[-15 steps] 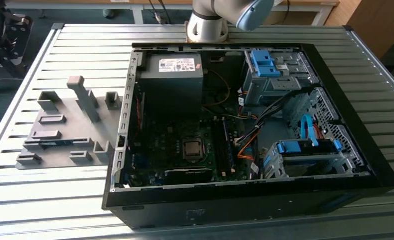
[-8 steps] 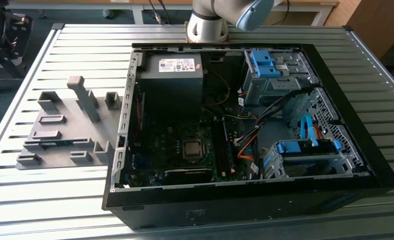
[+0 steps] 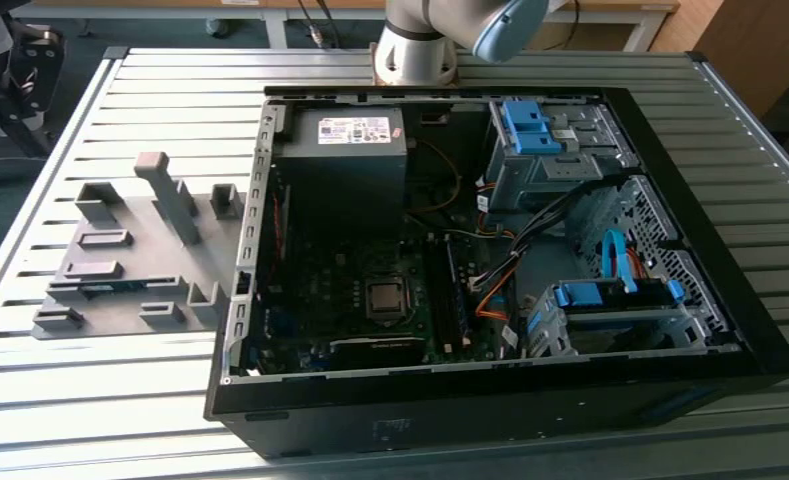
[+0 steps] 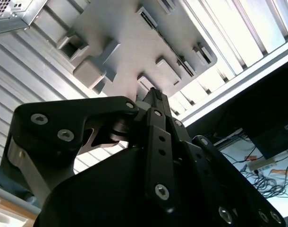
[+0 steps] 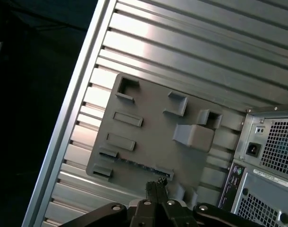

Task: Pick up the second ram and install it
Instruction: 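Pick up the second ram and move it above second insertion slot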

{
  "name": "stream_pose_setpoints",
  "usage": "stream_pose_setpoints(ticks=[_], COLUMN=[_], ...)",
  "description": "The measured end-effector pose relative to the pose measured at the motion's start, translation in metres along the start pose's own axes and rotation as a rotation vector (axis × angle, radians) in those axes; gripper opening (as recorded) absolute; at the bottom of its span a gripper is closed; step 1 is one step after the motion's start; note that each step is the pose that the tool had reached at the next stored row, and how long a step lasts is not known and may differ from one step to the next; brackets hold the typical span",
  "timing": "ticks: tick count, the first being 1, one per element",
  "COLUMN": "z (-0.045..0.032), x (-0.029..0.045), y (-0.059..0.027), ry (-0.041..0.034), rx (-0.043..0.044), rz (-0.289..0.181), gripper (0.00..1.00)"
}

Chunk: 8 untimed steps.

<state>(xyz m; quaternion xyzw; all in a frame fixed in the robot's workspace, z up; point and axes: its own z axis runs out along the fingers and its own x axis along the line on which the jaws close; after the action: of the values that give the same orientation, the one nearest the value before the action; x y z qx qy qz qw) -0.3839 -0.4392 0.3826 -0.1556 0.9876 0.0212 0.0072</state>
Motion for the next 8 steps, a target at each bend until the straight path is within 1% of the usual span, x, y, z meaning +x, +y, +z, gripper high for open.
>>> stream_pose_setpoints(ticks=[4,5,6,7,8], z=[0.0001,0.0001,0.0002,0.0002,0.0002], x=[0.0001,0.0001,0.0001,0.0002,0.0002], y=[0.0000,0.0001,0.0001,0.0001,0.0001], ry=[0.0025,0.0037,0.0042,0.0054,0.0060], rx=[-0.0010,-0.0014,-0.0016,-0.0018,-0.0018], rz=[-0.060,-0.089,-0.102,-0.128,-0.140], gripper=[0.11,0.11,0.11,0.11,0.11])
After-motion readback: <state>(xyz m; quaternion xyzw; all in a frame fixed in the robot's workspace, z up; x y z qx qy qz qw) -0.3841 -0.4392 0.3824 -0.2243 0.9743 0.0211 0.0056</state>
